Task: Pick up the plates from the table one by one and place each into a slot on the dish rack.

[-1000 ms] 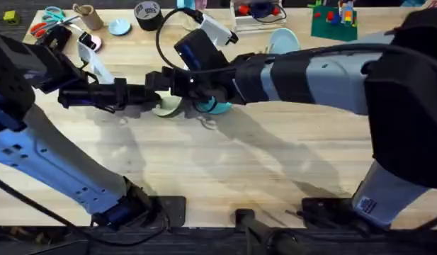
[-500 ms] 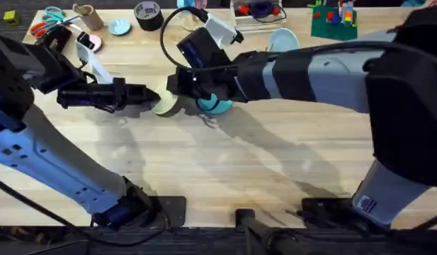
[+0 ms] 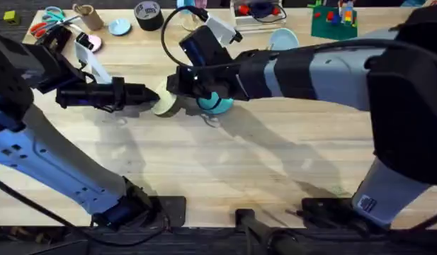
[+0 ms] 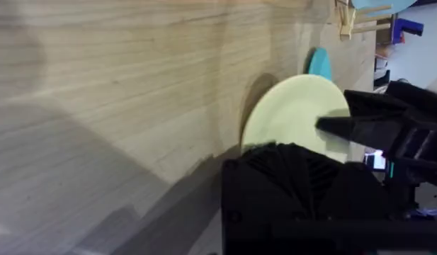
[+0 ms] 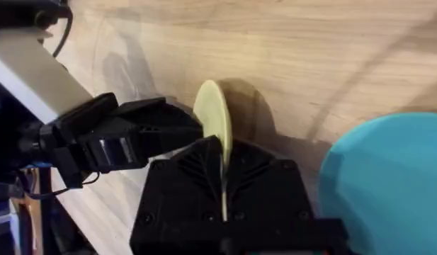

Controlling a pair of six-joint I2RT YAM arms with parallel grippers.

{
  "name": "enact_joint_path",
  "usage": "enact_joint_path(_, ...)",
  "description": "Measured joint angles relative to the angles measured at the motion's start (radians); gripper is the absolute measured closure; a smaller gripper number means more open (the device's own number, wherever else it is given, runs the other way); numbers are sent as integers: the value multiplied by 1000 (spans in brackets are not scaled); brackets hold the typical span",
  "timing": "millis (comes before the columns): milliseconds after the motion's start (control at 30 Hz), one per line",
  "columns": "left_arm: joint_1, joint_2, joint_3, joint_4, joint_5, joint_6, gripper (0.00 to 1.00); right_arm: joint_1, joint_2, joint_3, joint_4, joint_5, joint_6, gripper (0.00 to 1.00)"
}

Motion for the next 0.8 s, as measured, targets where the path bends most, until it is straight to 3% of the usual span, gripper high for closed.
enact_joint_path(300,-7,-51,47,-64,-58,-1,960,-32,-74,1,-87,-1,-92,971)
enact_joint_path(600,-14,-326,53,-127,-67,-8,959,-122,-219,1,-250,32,-188,971)
enact_joint_path(800,-79,-493,54,-129,-114,-58,960,-139,-318,9,-410,87,-313,972)
